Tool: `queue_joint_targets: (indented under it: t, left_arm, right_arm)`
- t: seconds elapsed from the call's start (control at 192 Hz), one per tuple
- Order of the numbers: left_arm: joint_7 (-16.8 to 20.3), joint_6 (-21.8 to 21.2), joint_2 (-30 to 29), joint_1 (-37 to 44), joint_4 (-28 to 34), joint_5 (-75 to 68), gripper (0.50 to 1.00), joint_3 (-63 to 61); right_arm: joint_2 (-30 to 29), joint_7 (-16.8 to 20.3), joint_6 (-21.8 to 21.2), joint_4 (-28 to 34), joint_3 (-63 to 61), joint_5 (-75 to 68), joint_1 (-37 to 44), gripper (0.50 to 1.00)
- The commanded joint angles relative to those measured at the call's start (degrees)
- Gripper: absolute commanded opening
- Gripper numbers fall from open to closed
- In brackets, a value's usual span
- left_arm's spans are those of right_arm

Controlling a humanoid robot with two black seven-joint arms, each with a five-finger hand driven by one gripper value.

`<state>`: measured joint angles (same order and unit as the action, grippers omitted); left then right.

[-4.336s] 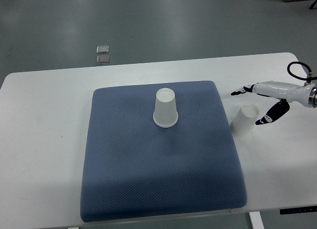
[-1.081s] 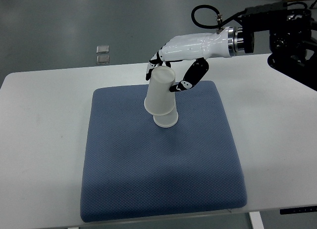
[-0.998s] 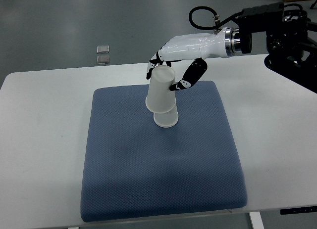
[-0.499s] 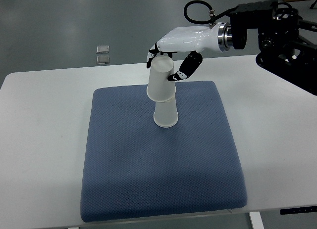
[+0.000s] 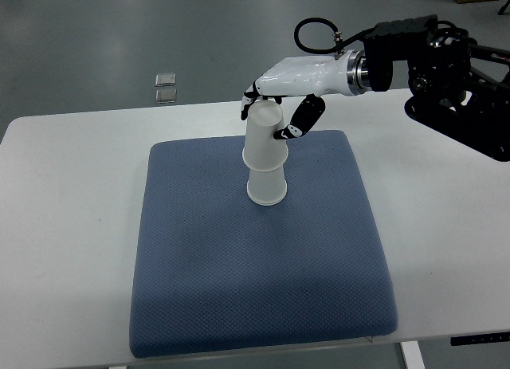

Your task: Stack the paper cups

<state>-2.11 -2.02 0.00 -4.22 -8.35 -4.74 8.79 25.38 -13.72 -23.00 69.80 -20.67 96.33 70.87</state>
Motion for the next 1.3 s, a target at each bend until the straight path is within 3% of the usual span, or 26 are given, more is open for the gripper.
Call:
queue_joint_targets:
  t: [0.0,0.109,0.218,0.317,0.447,0.811,0.993,1.295]
  left_arm:
    - [0.00,0.00,0.00,0.00,0.00,0.00,1.000,0.00]
    - [0.00,0.00,0.00,0.00,0.00,0.00,1.000,0.00]
    - [0.00,0.00,0.00,0.00,0.00,0.00,1.000,0.00]
    - [0.00,0.00,0.00,0.00,0.00,0.00,1.000,0.00]
    - [0.00,0.00,0.00,0.00,0.00,0.00,1.000,0.00]
    - [0.00,0.00,0.00,0.00,0.00,0.00,1.000,0.00]
    - [0.00,0.00,0.00,0.00,0.00,0.00,1.000,0.00]
    - [0.00,0.00,0.00,0.00,0.00,0.00,1.000,0.00]
  right_arm:
    - [0.02,0.01,0.15,-0.10,0.54,0.00,-0.03,0.525]
    - [-0.07,0.01,0.15,-0.10,0.72,0.00,-0.12,0.545]
    - [-0.25,0.01,0.24,-0.10,1.16,0.00,-0.21,0.631]
    - [-0.25,0.01,0.24,-0.10,1.16,-0.09,-0.64,0.725]
    - [-0.25,0.01,-0.02,-0.10,1.24,-0.09,-0.73,0.903]
    - [-0.16,0.01,0.42,-1.68,0.45,-0.44,-2.31,0.915]
    - [0.10,0.01,8.06,-6.78,-5.25,-6.41,-10.04,0.913]
    - [-2.62,0.10,12.81,-12.58,-18.79,-27.59,-25.60,0.913]
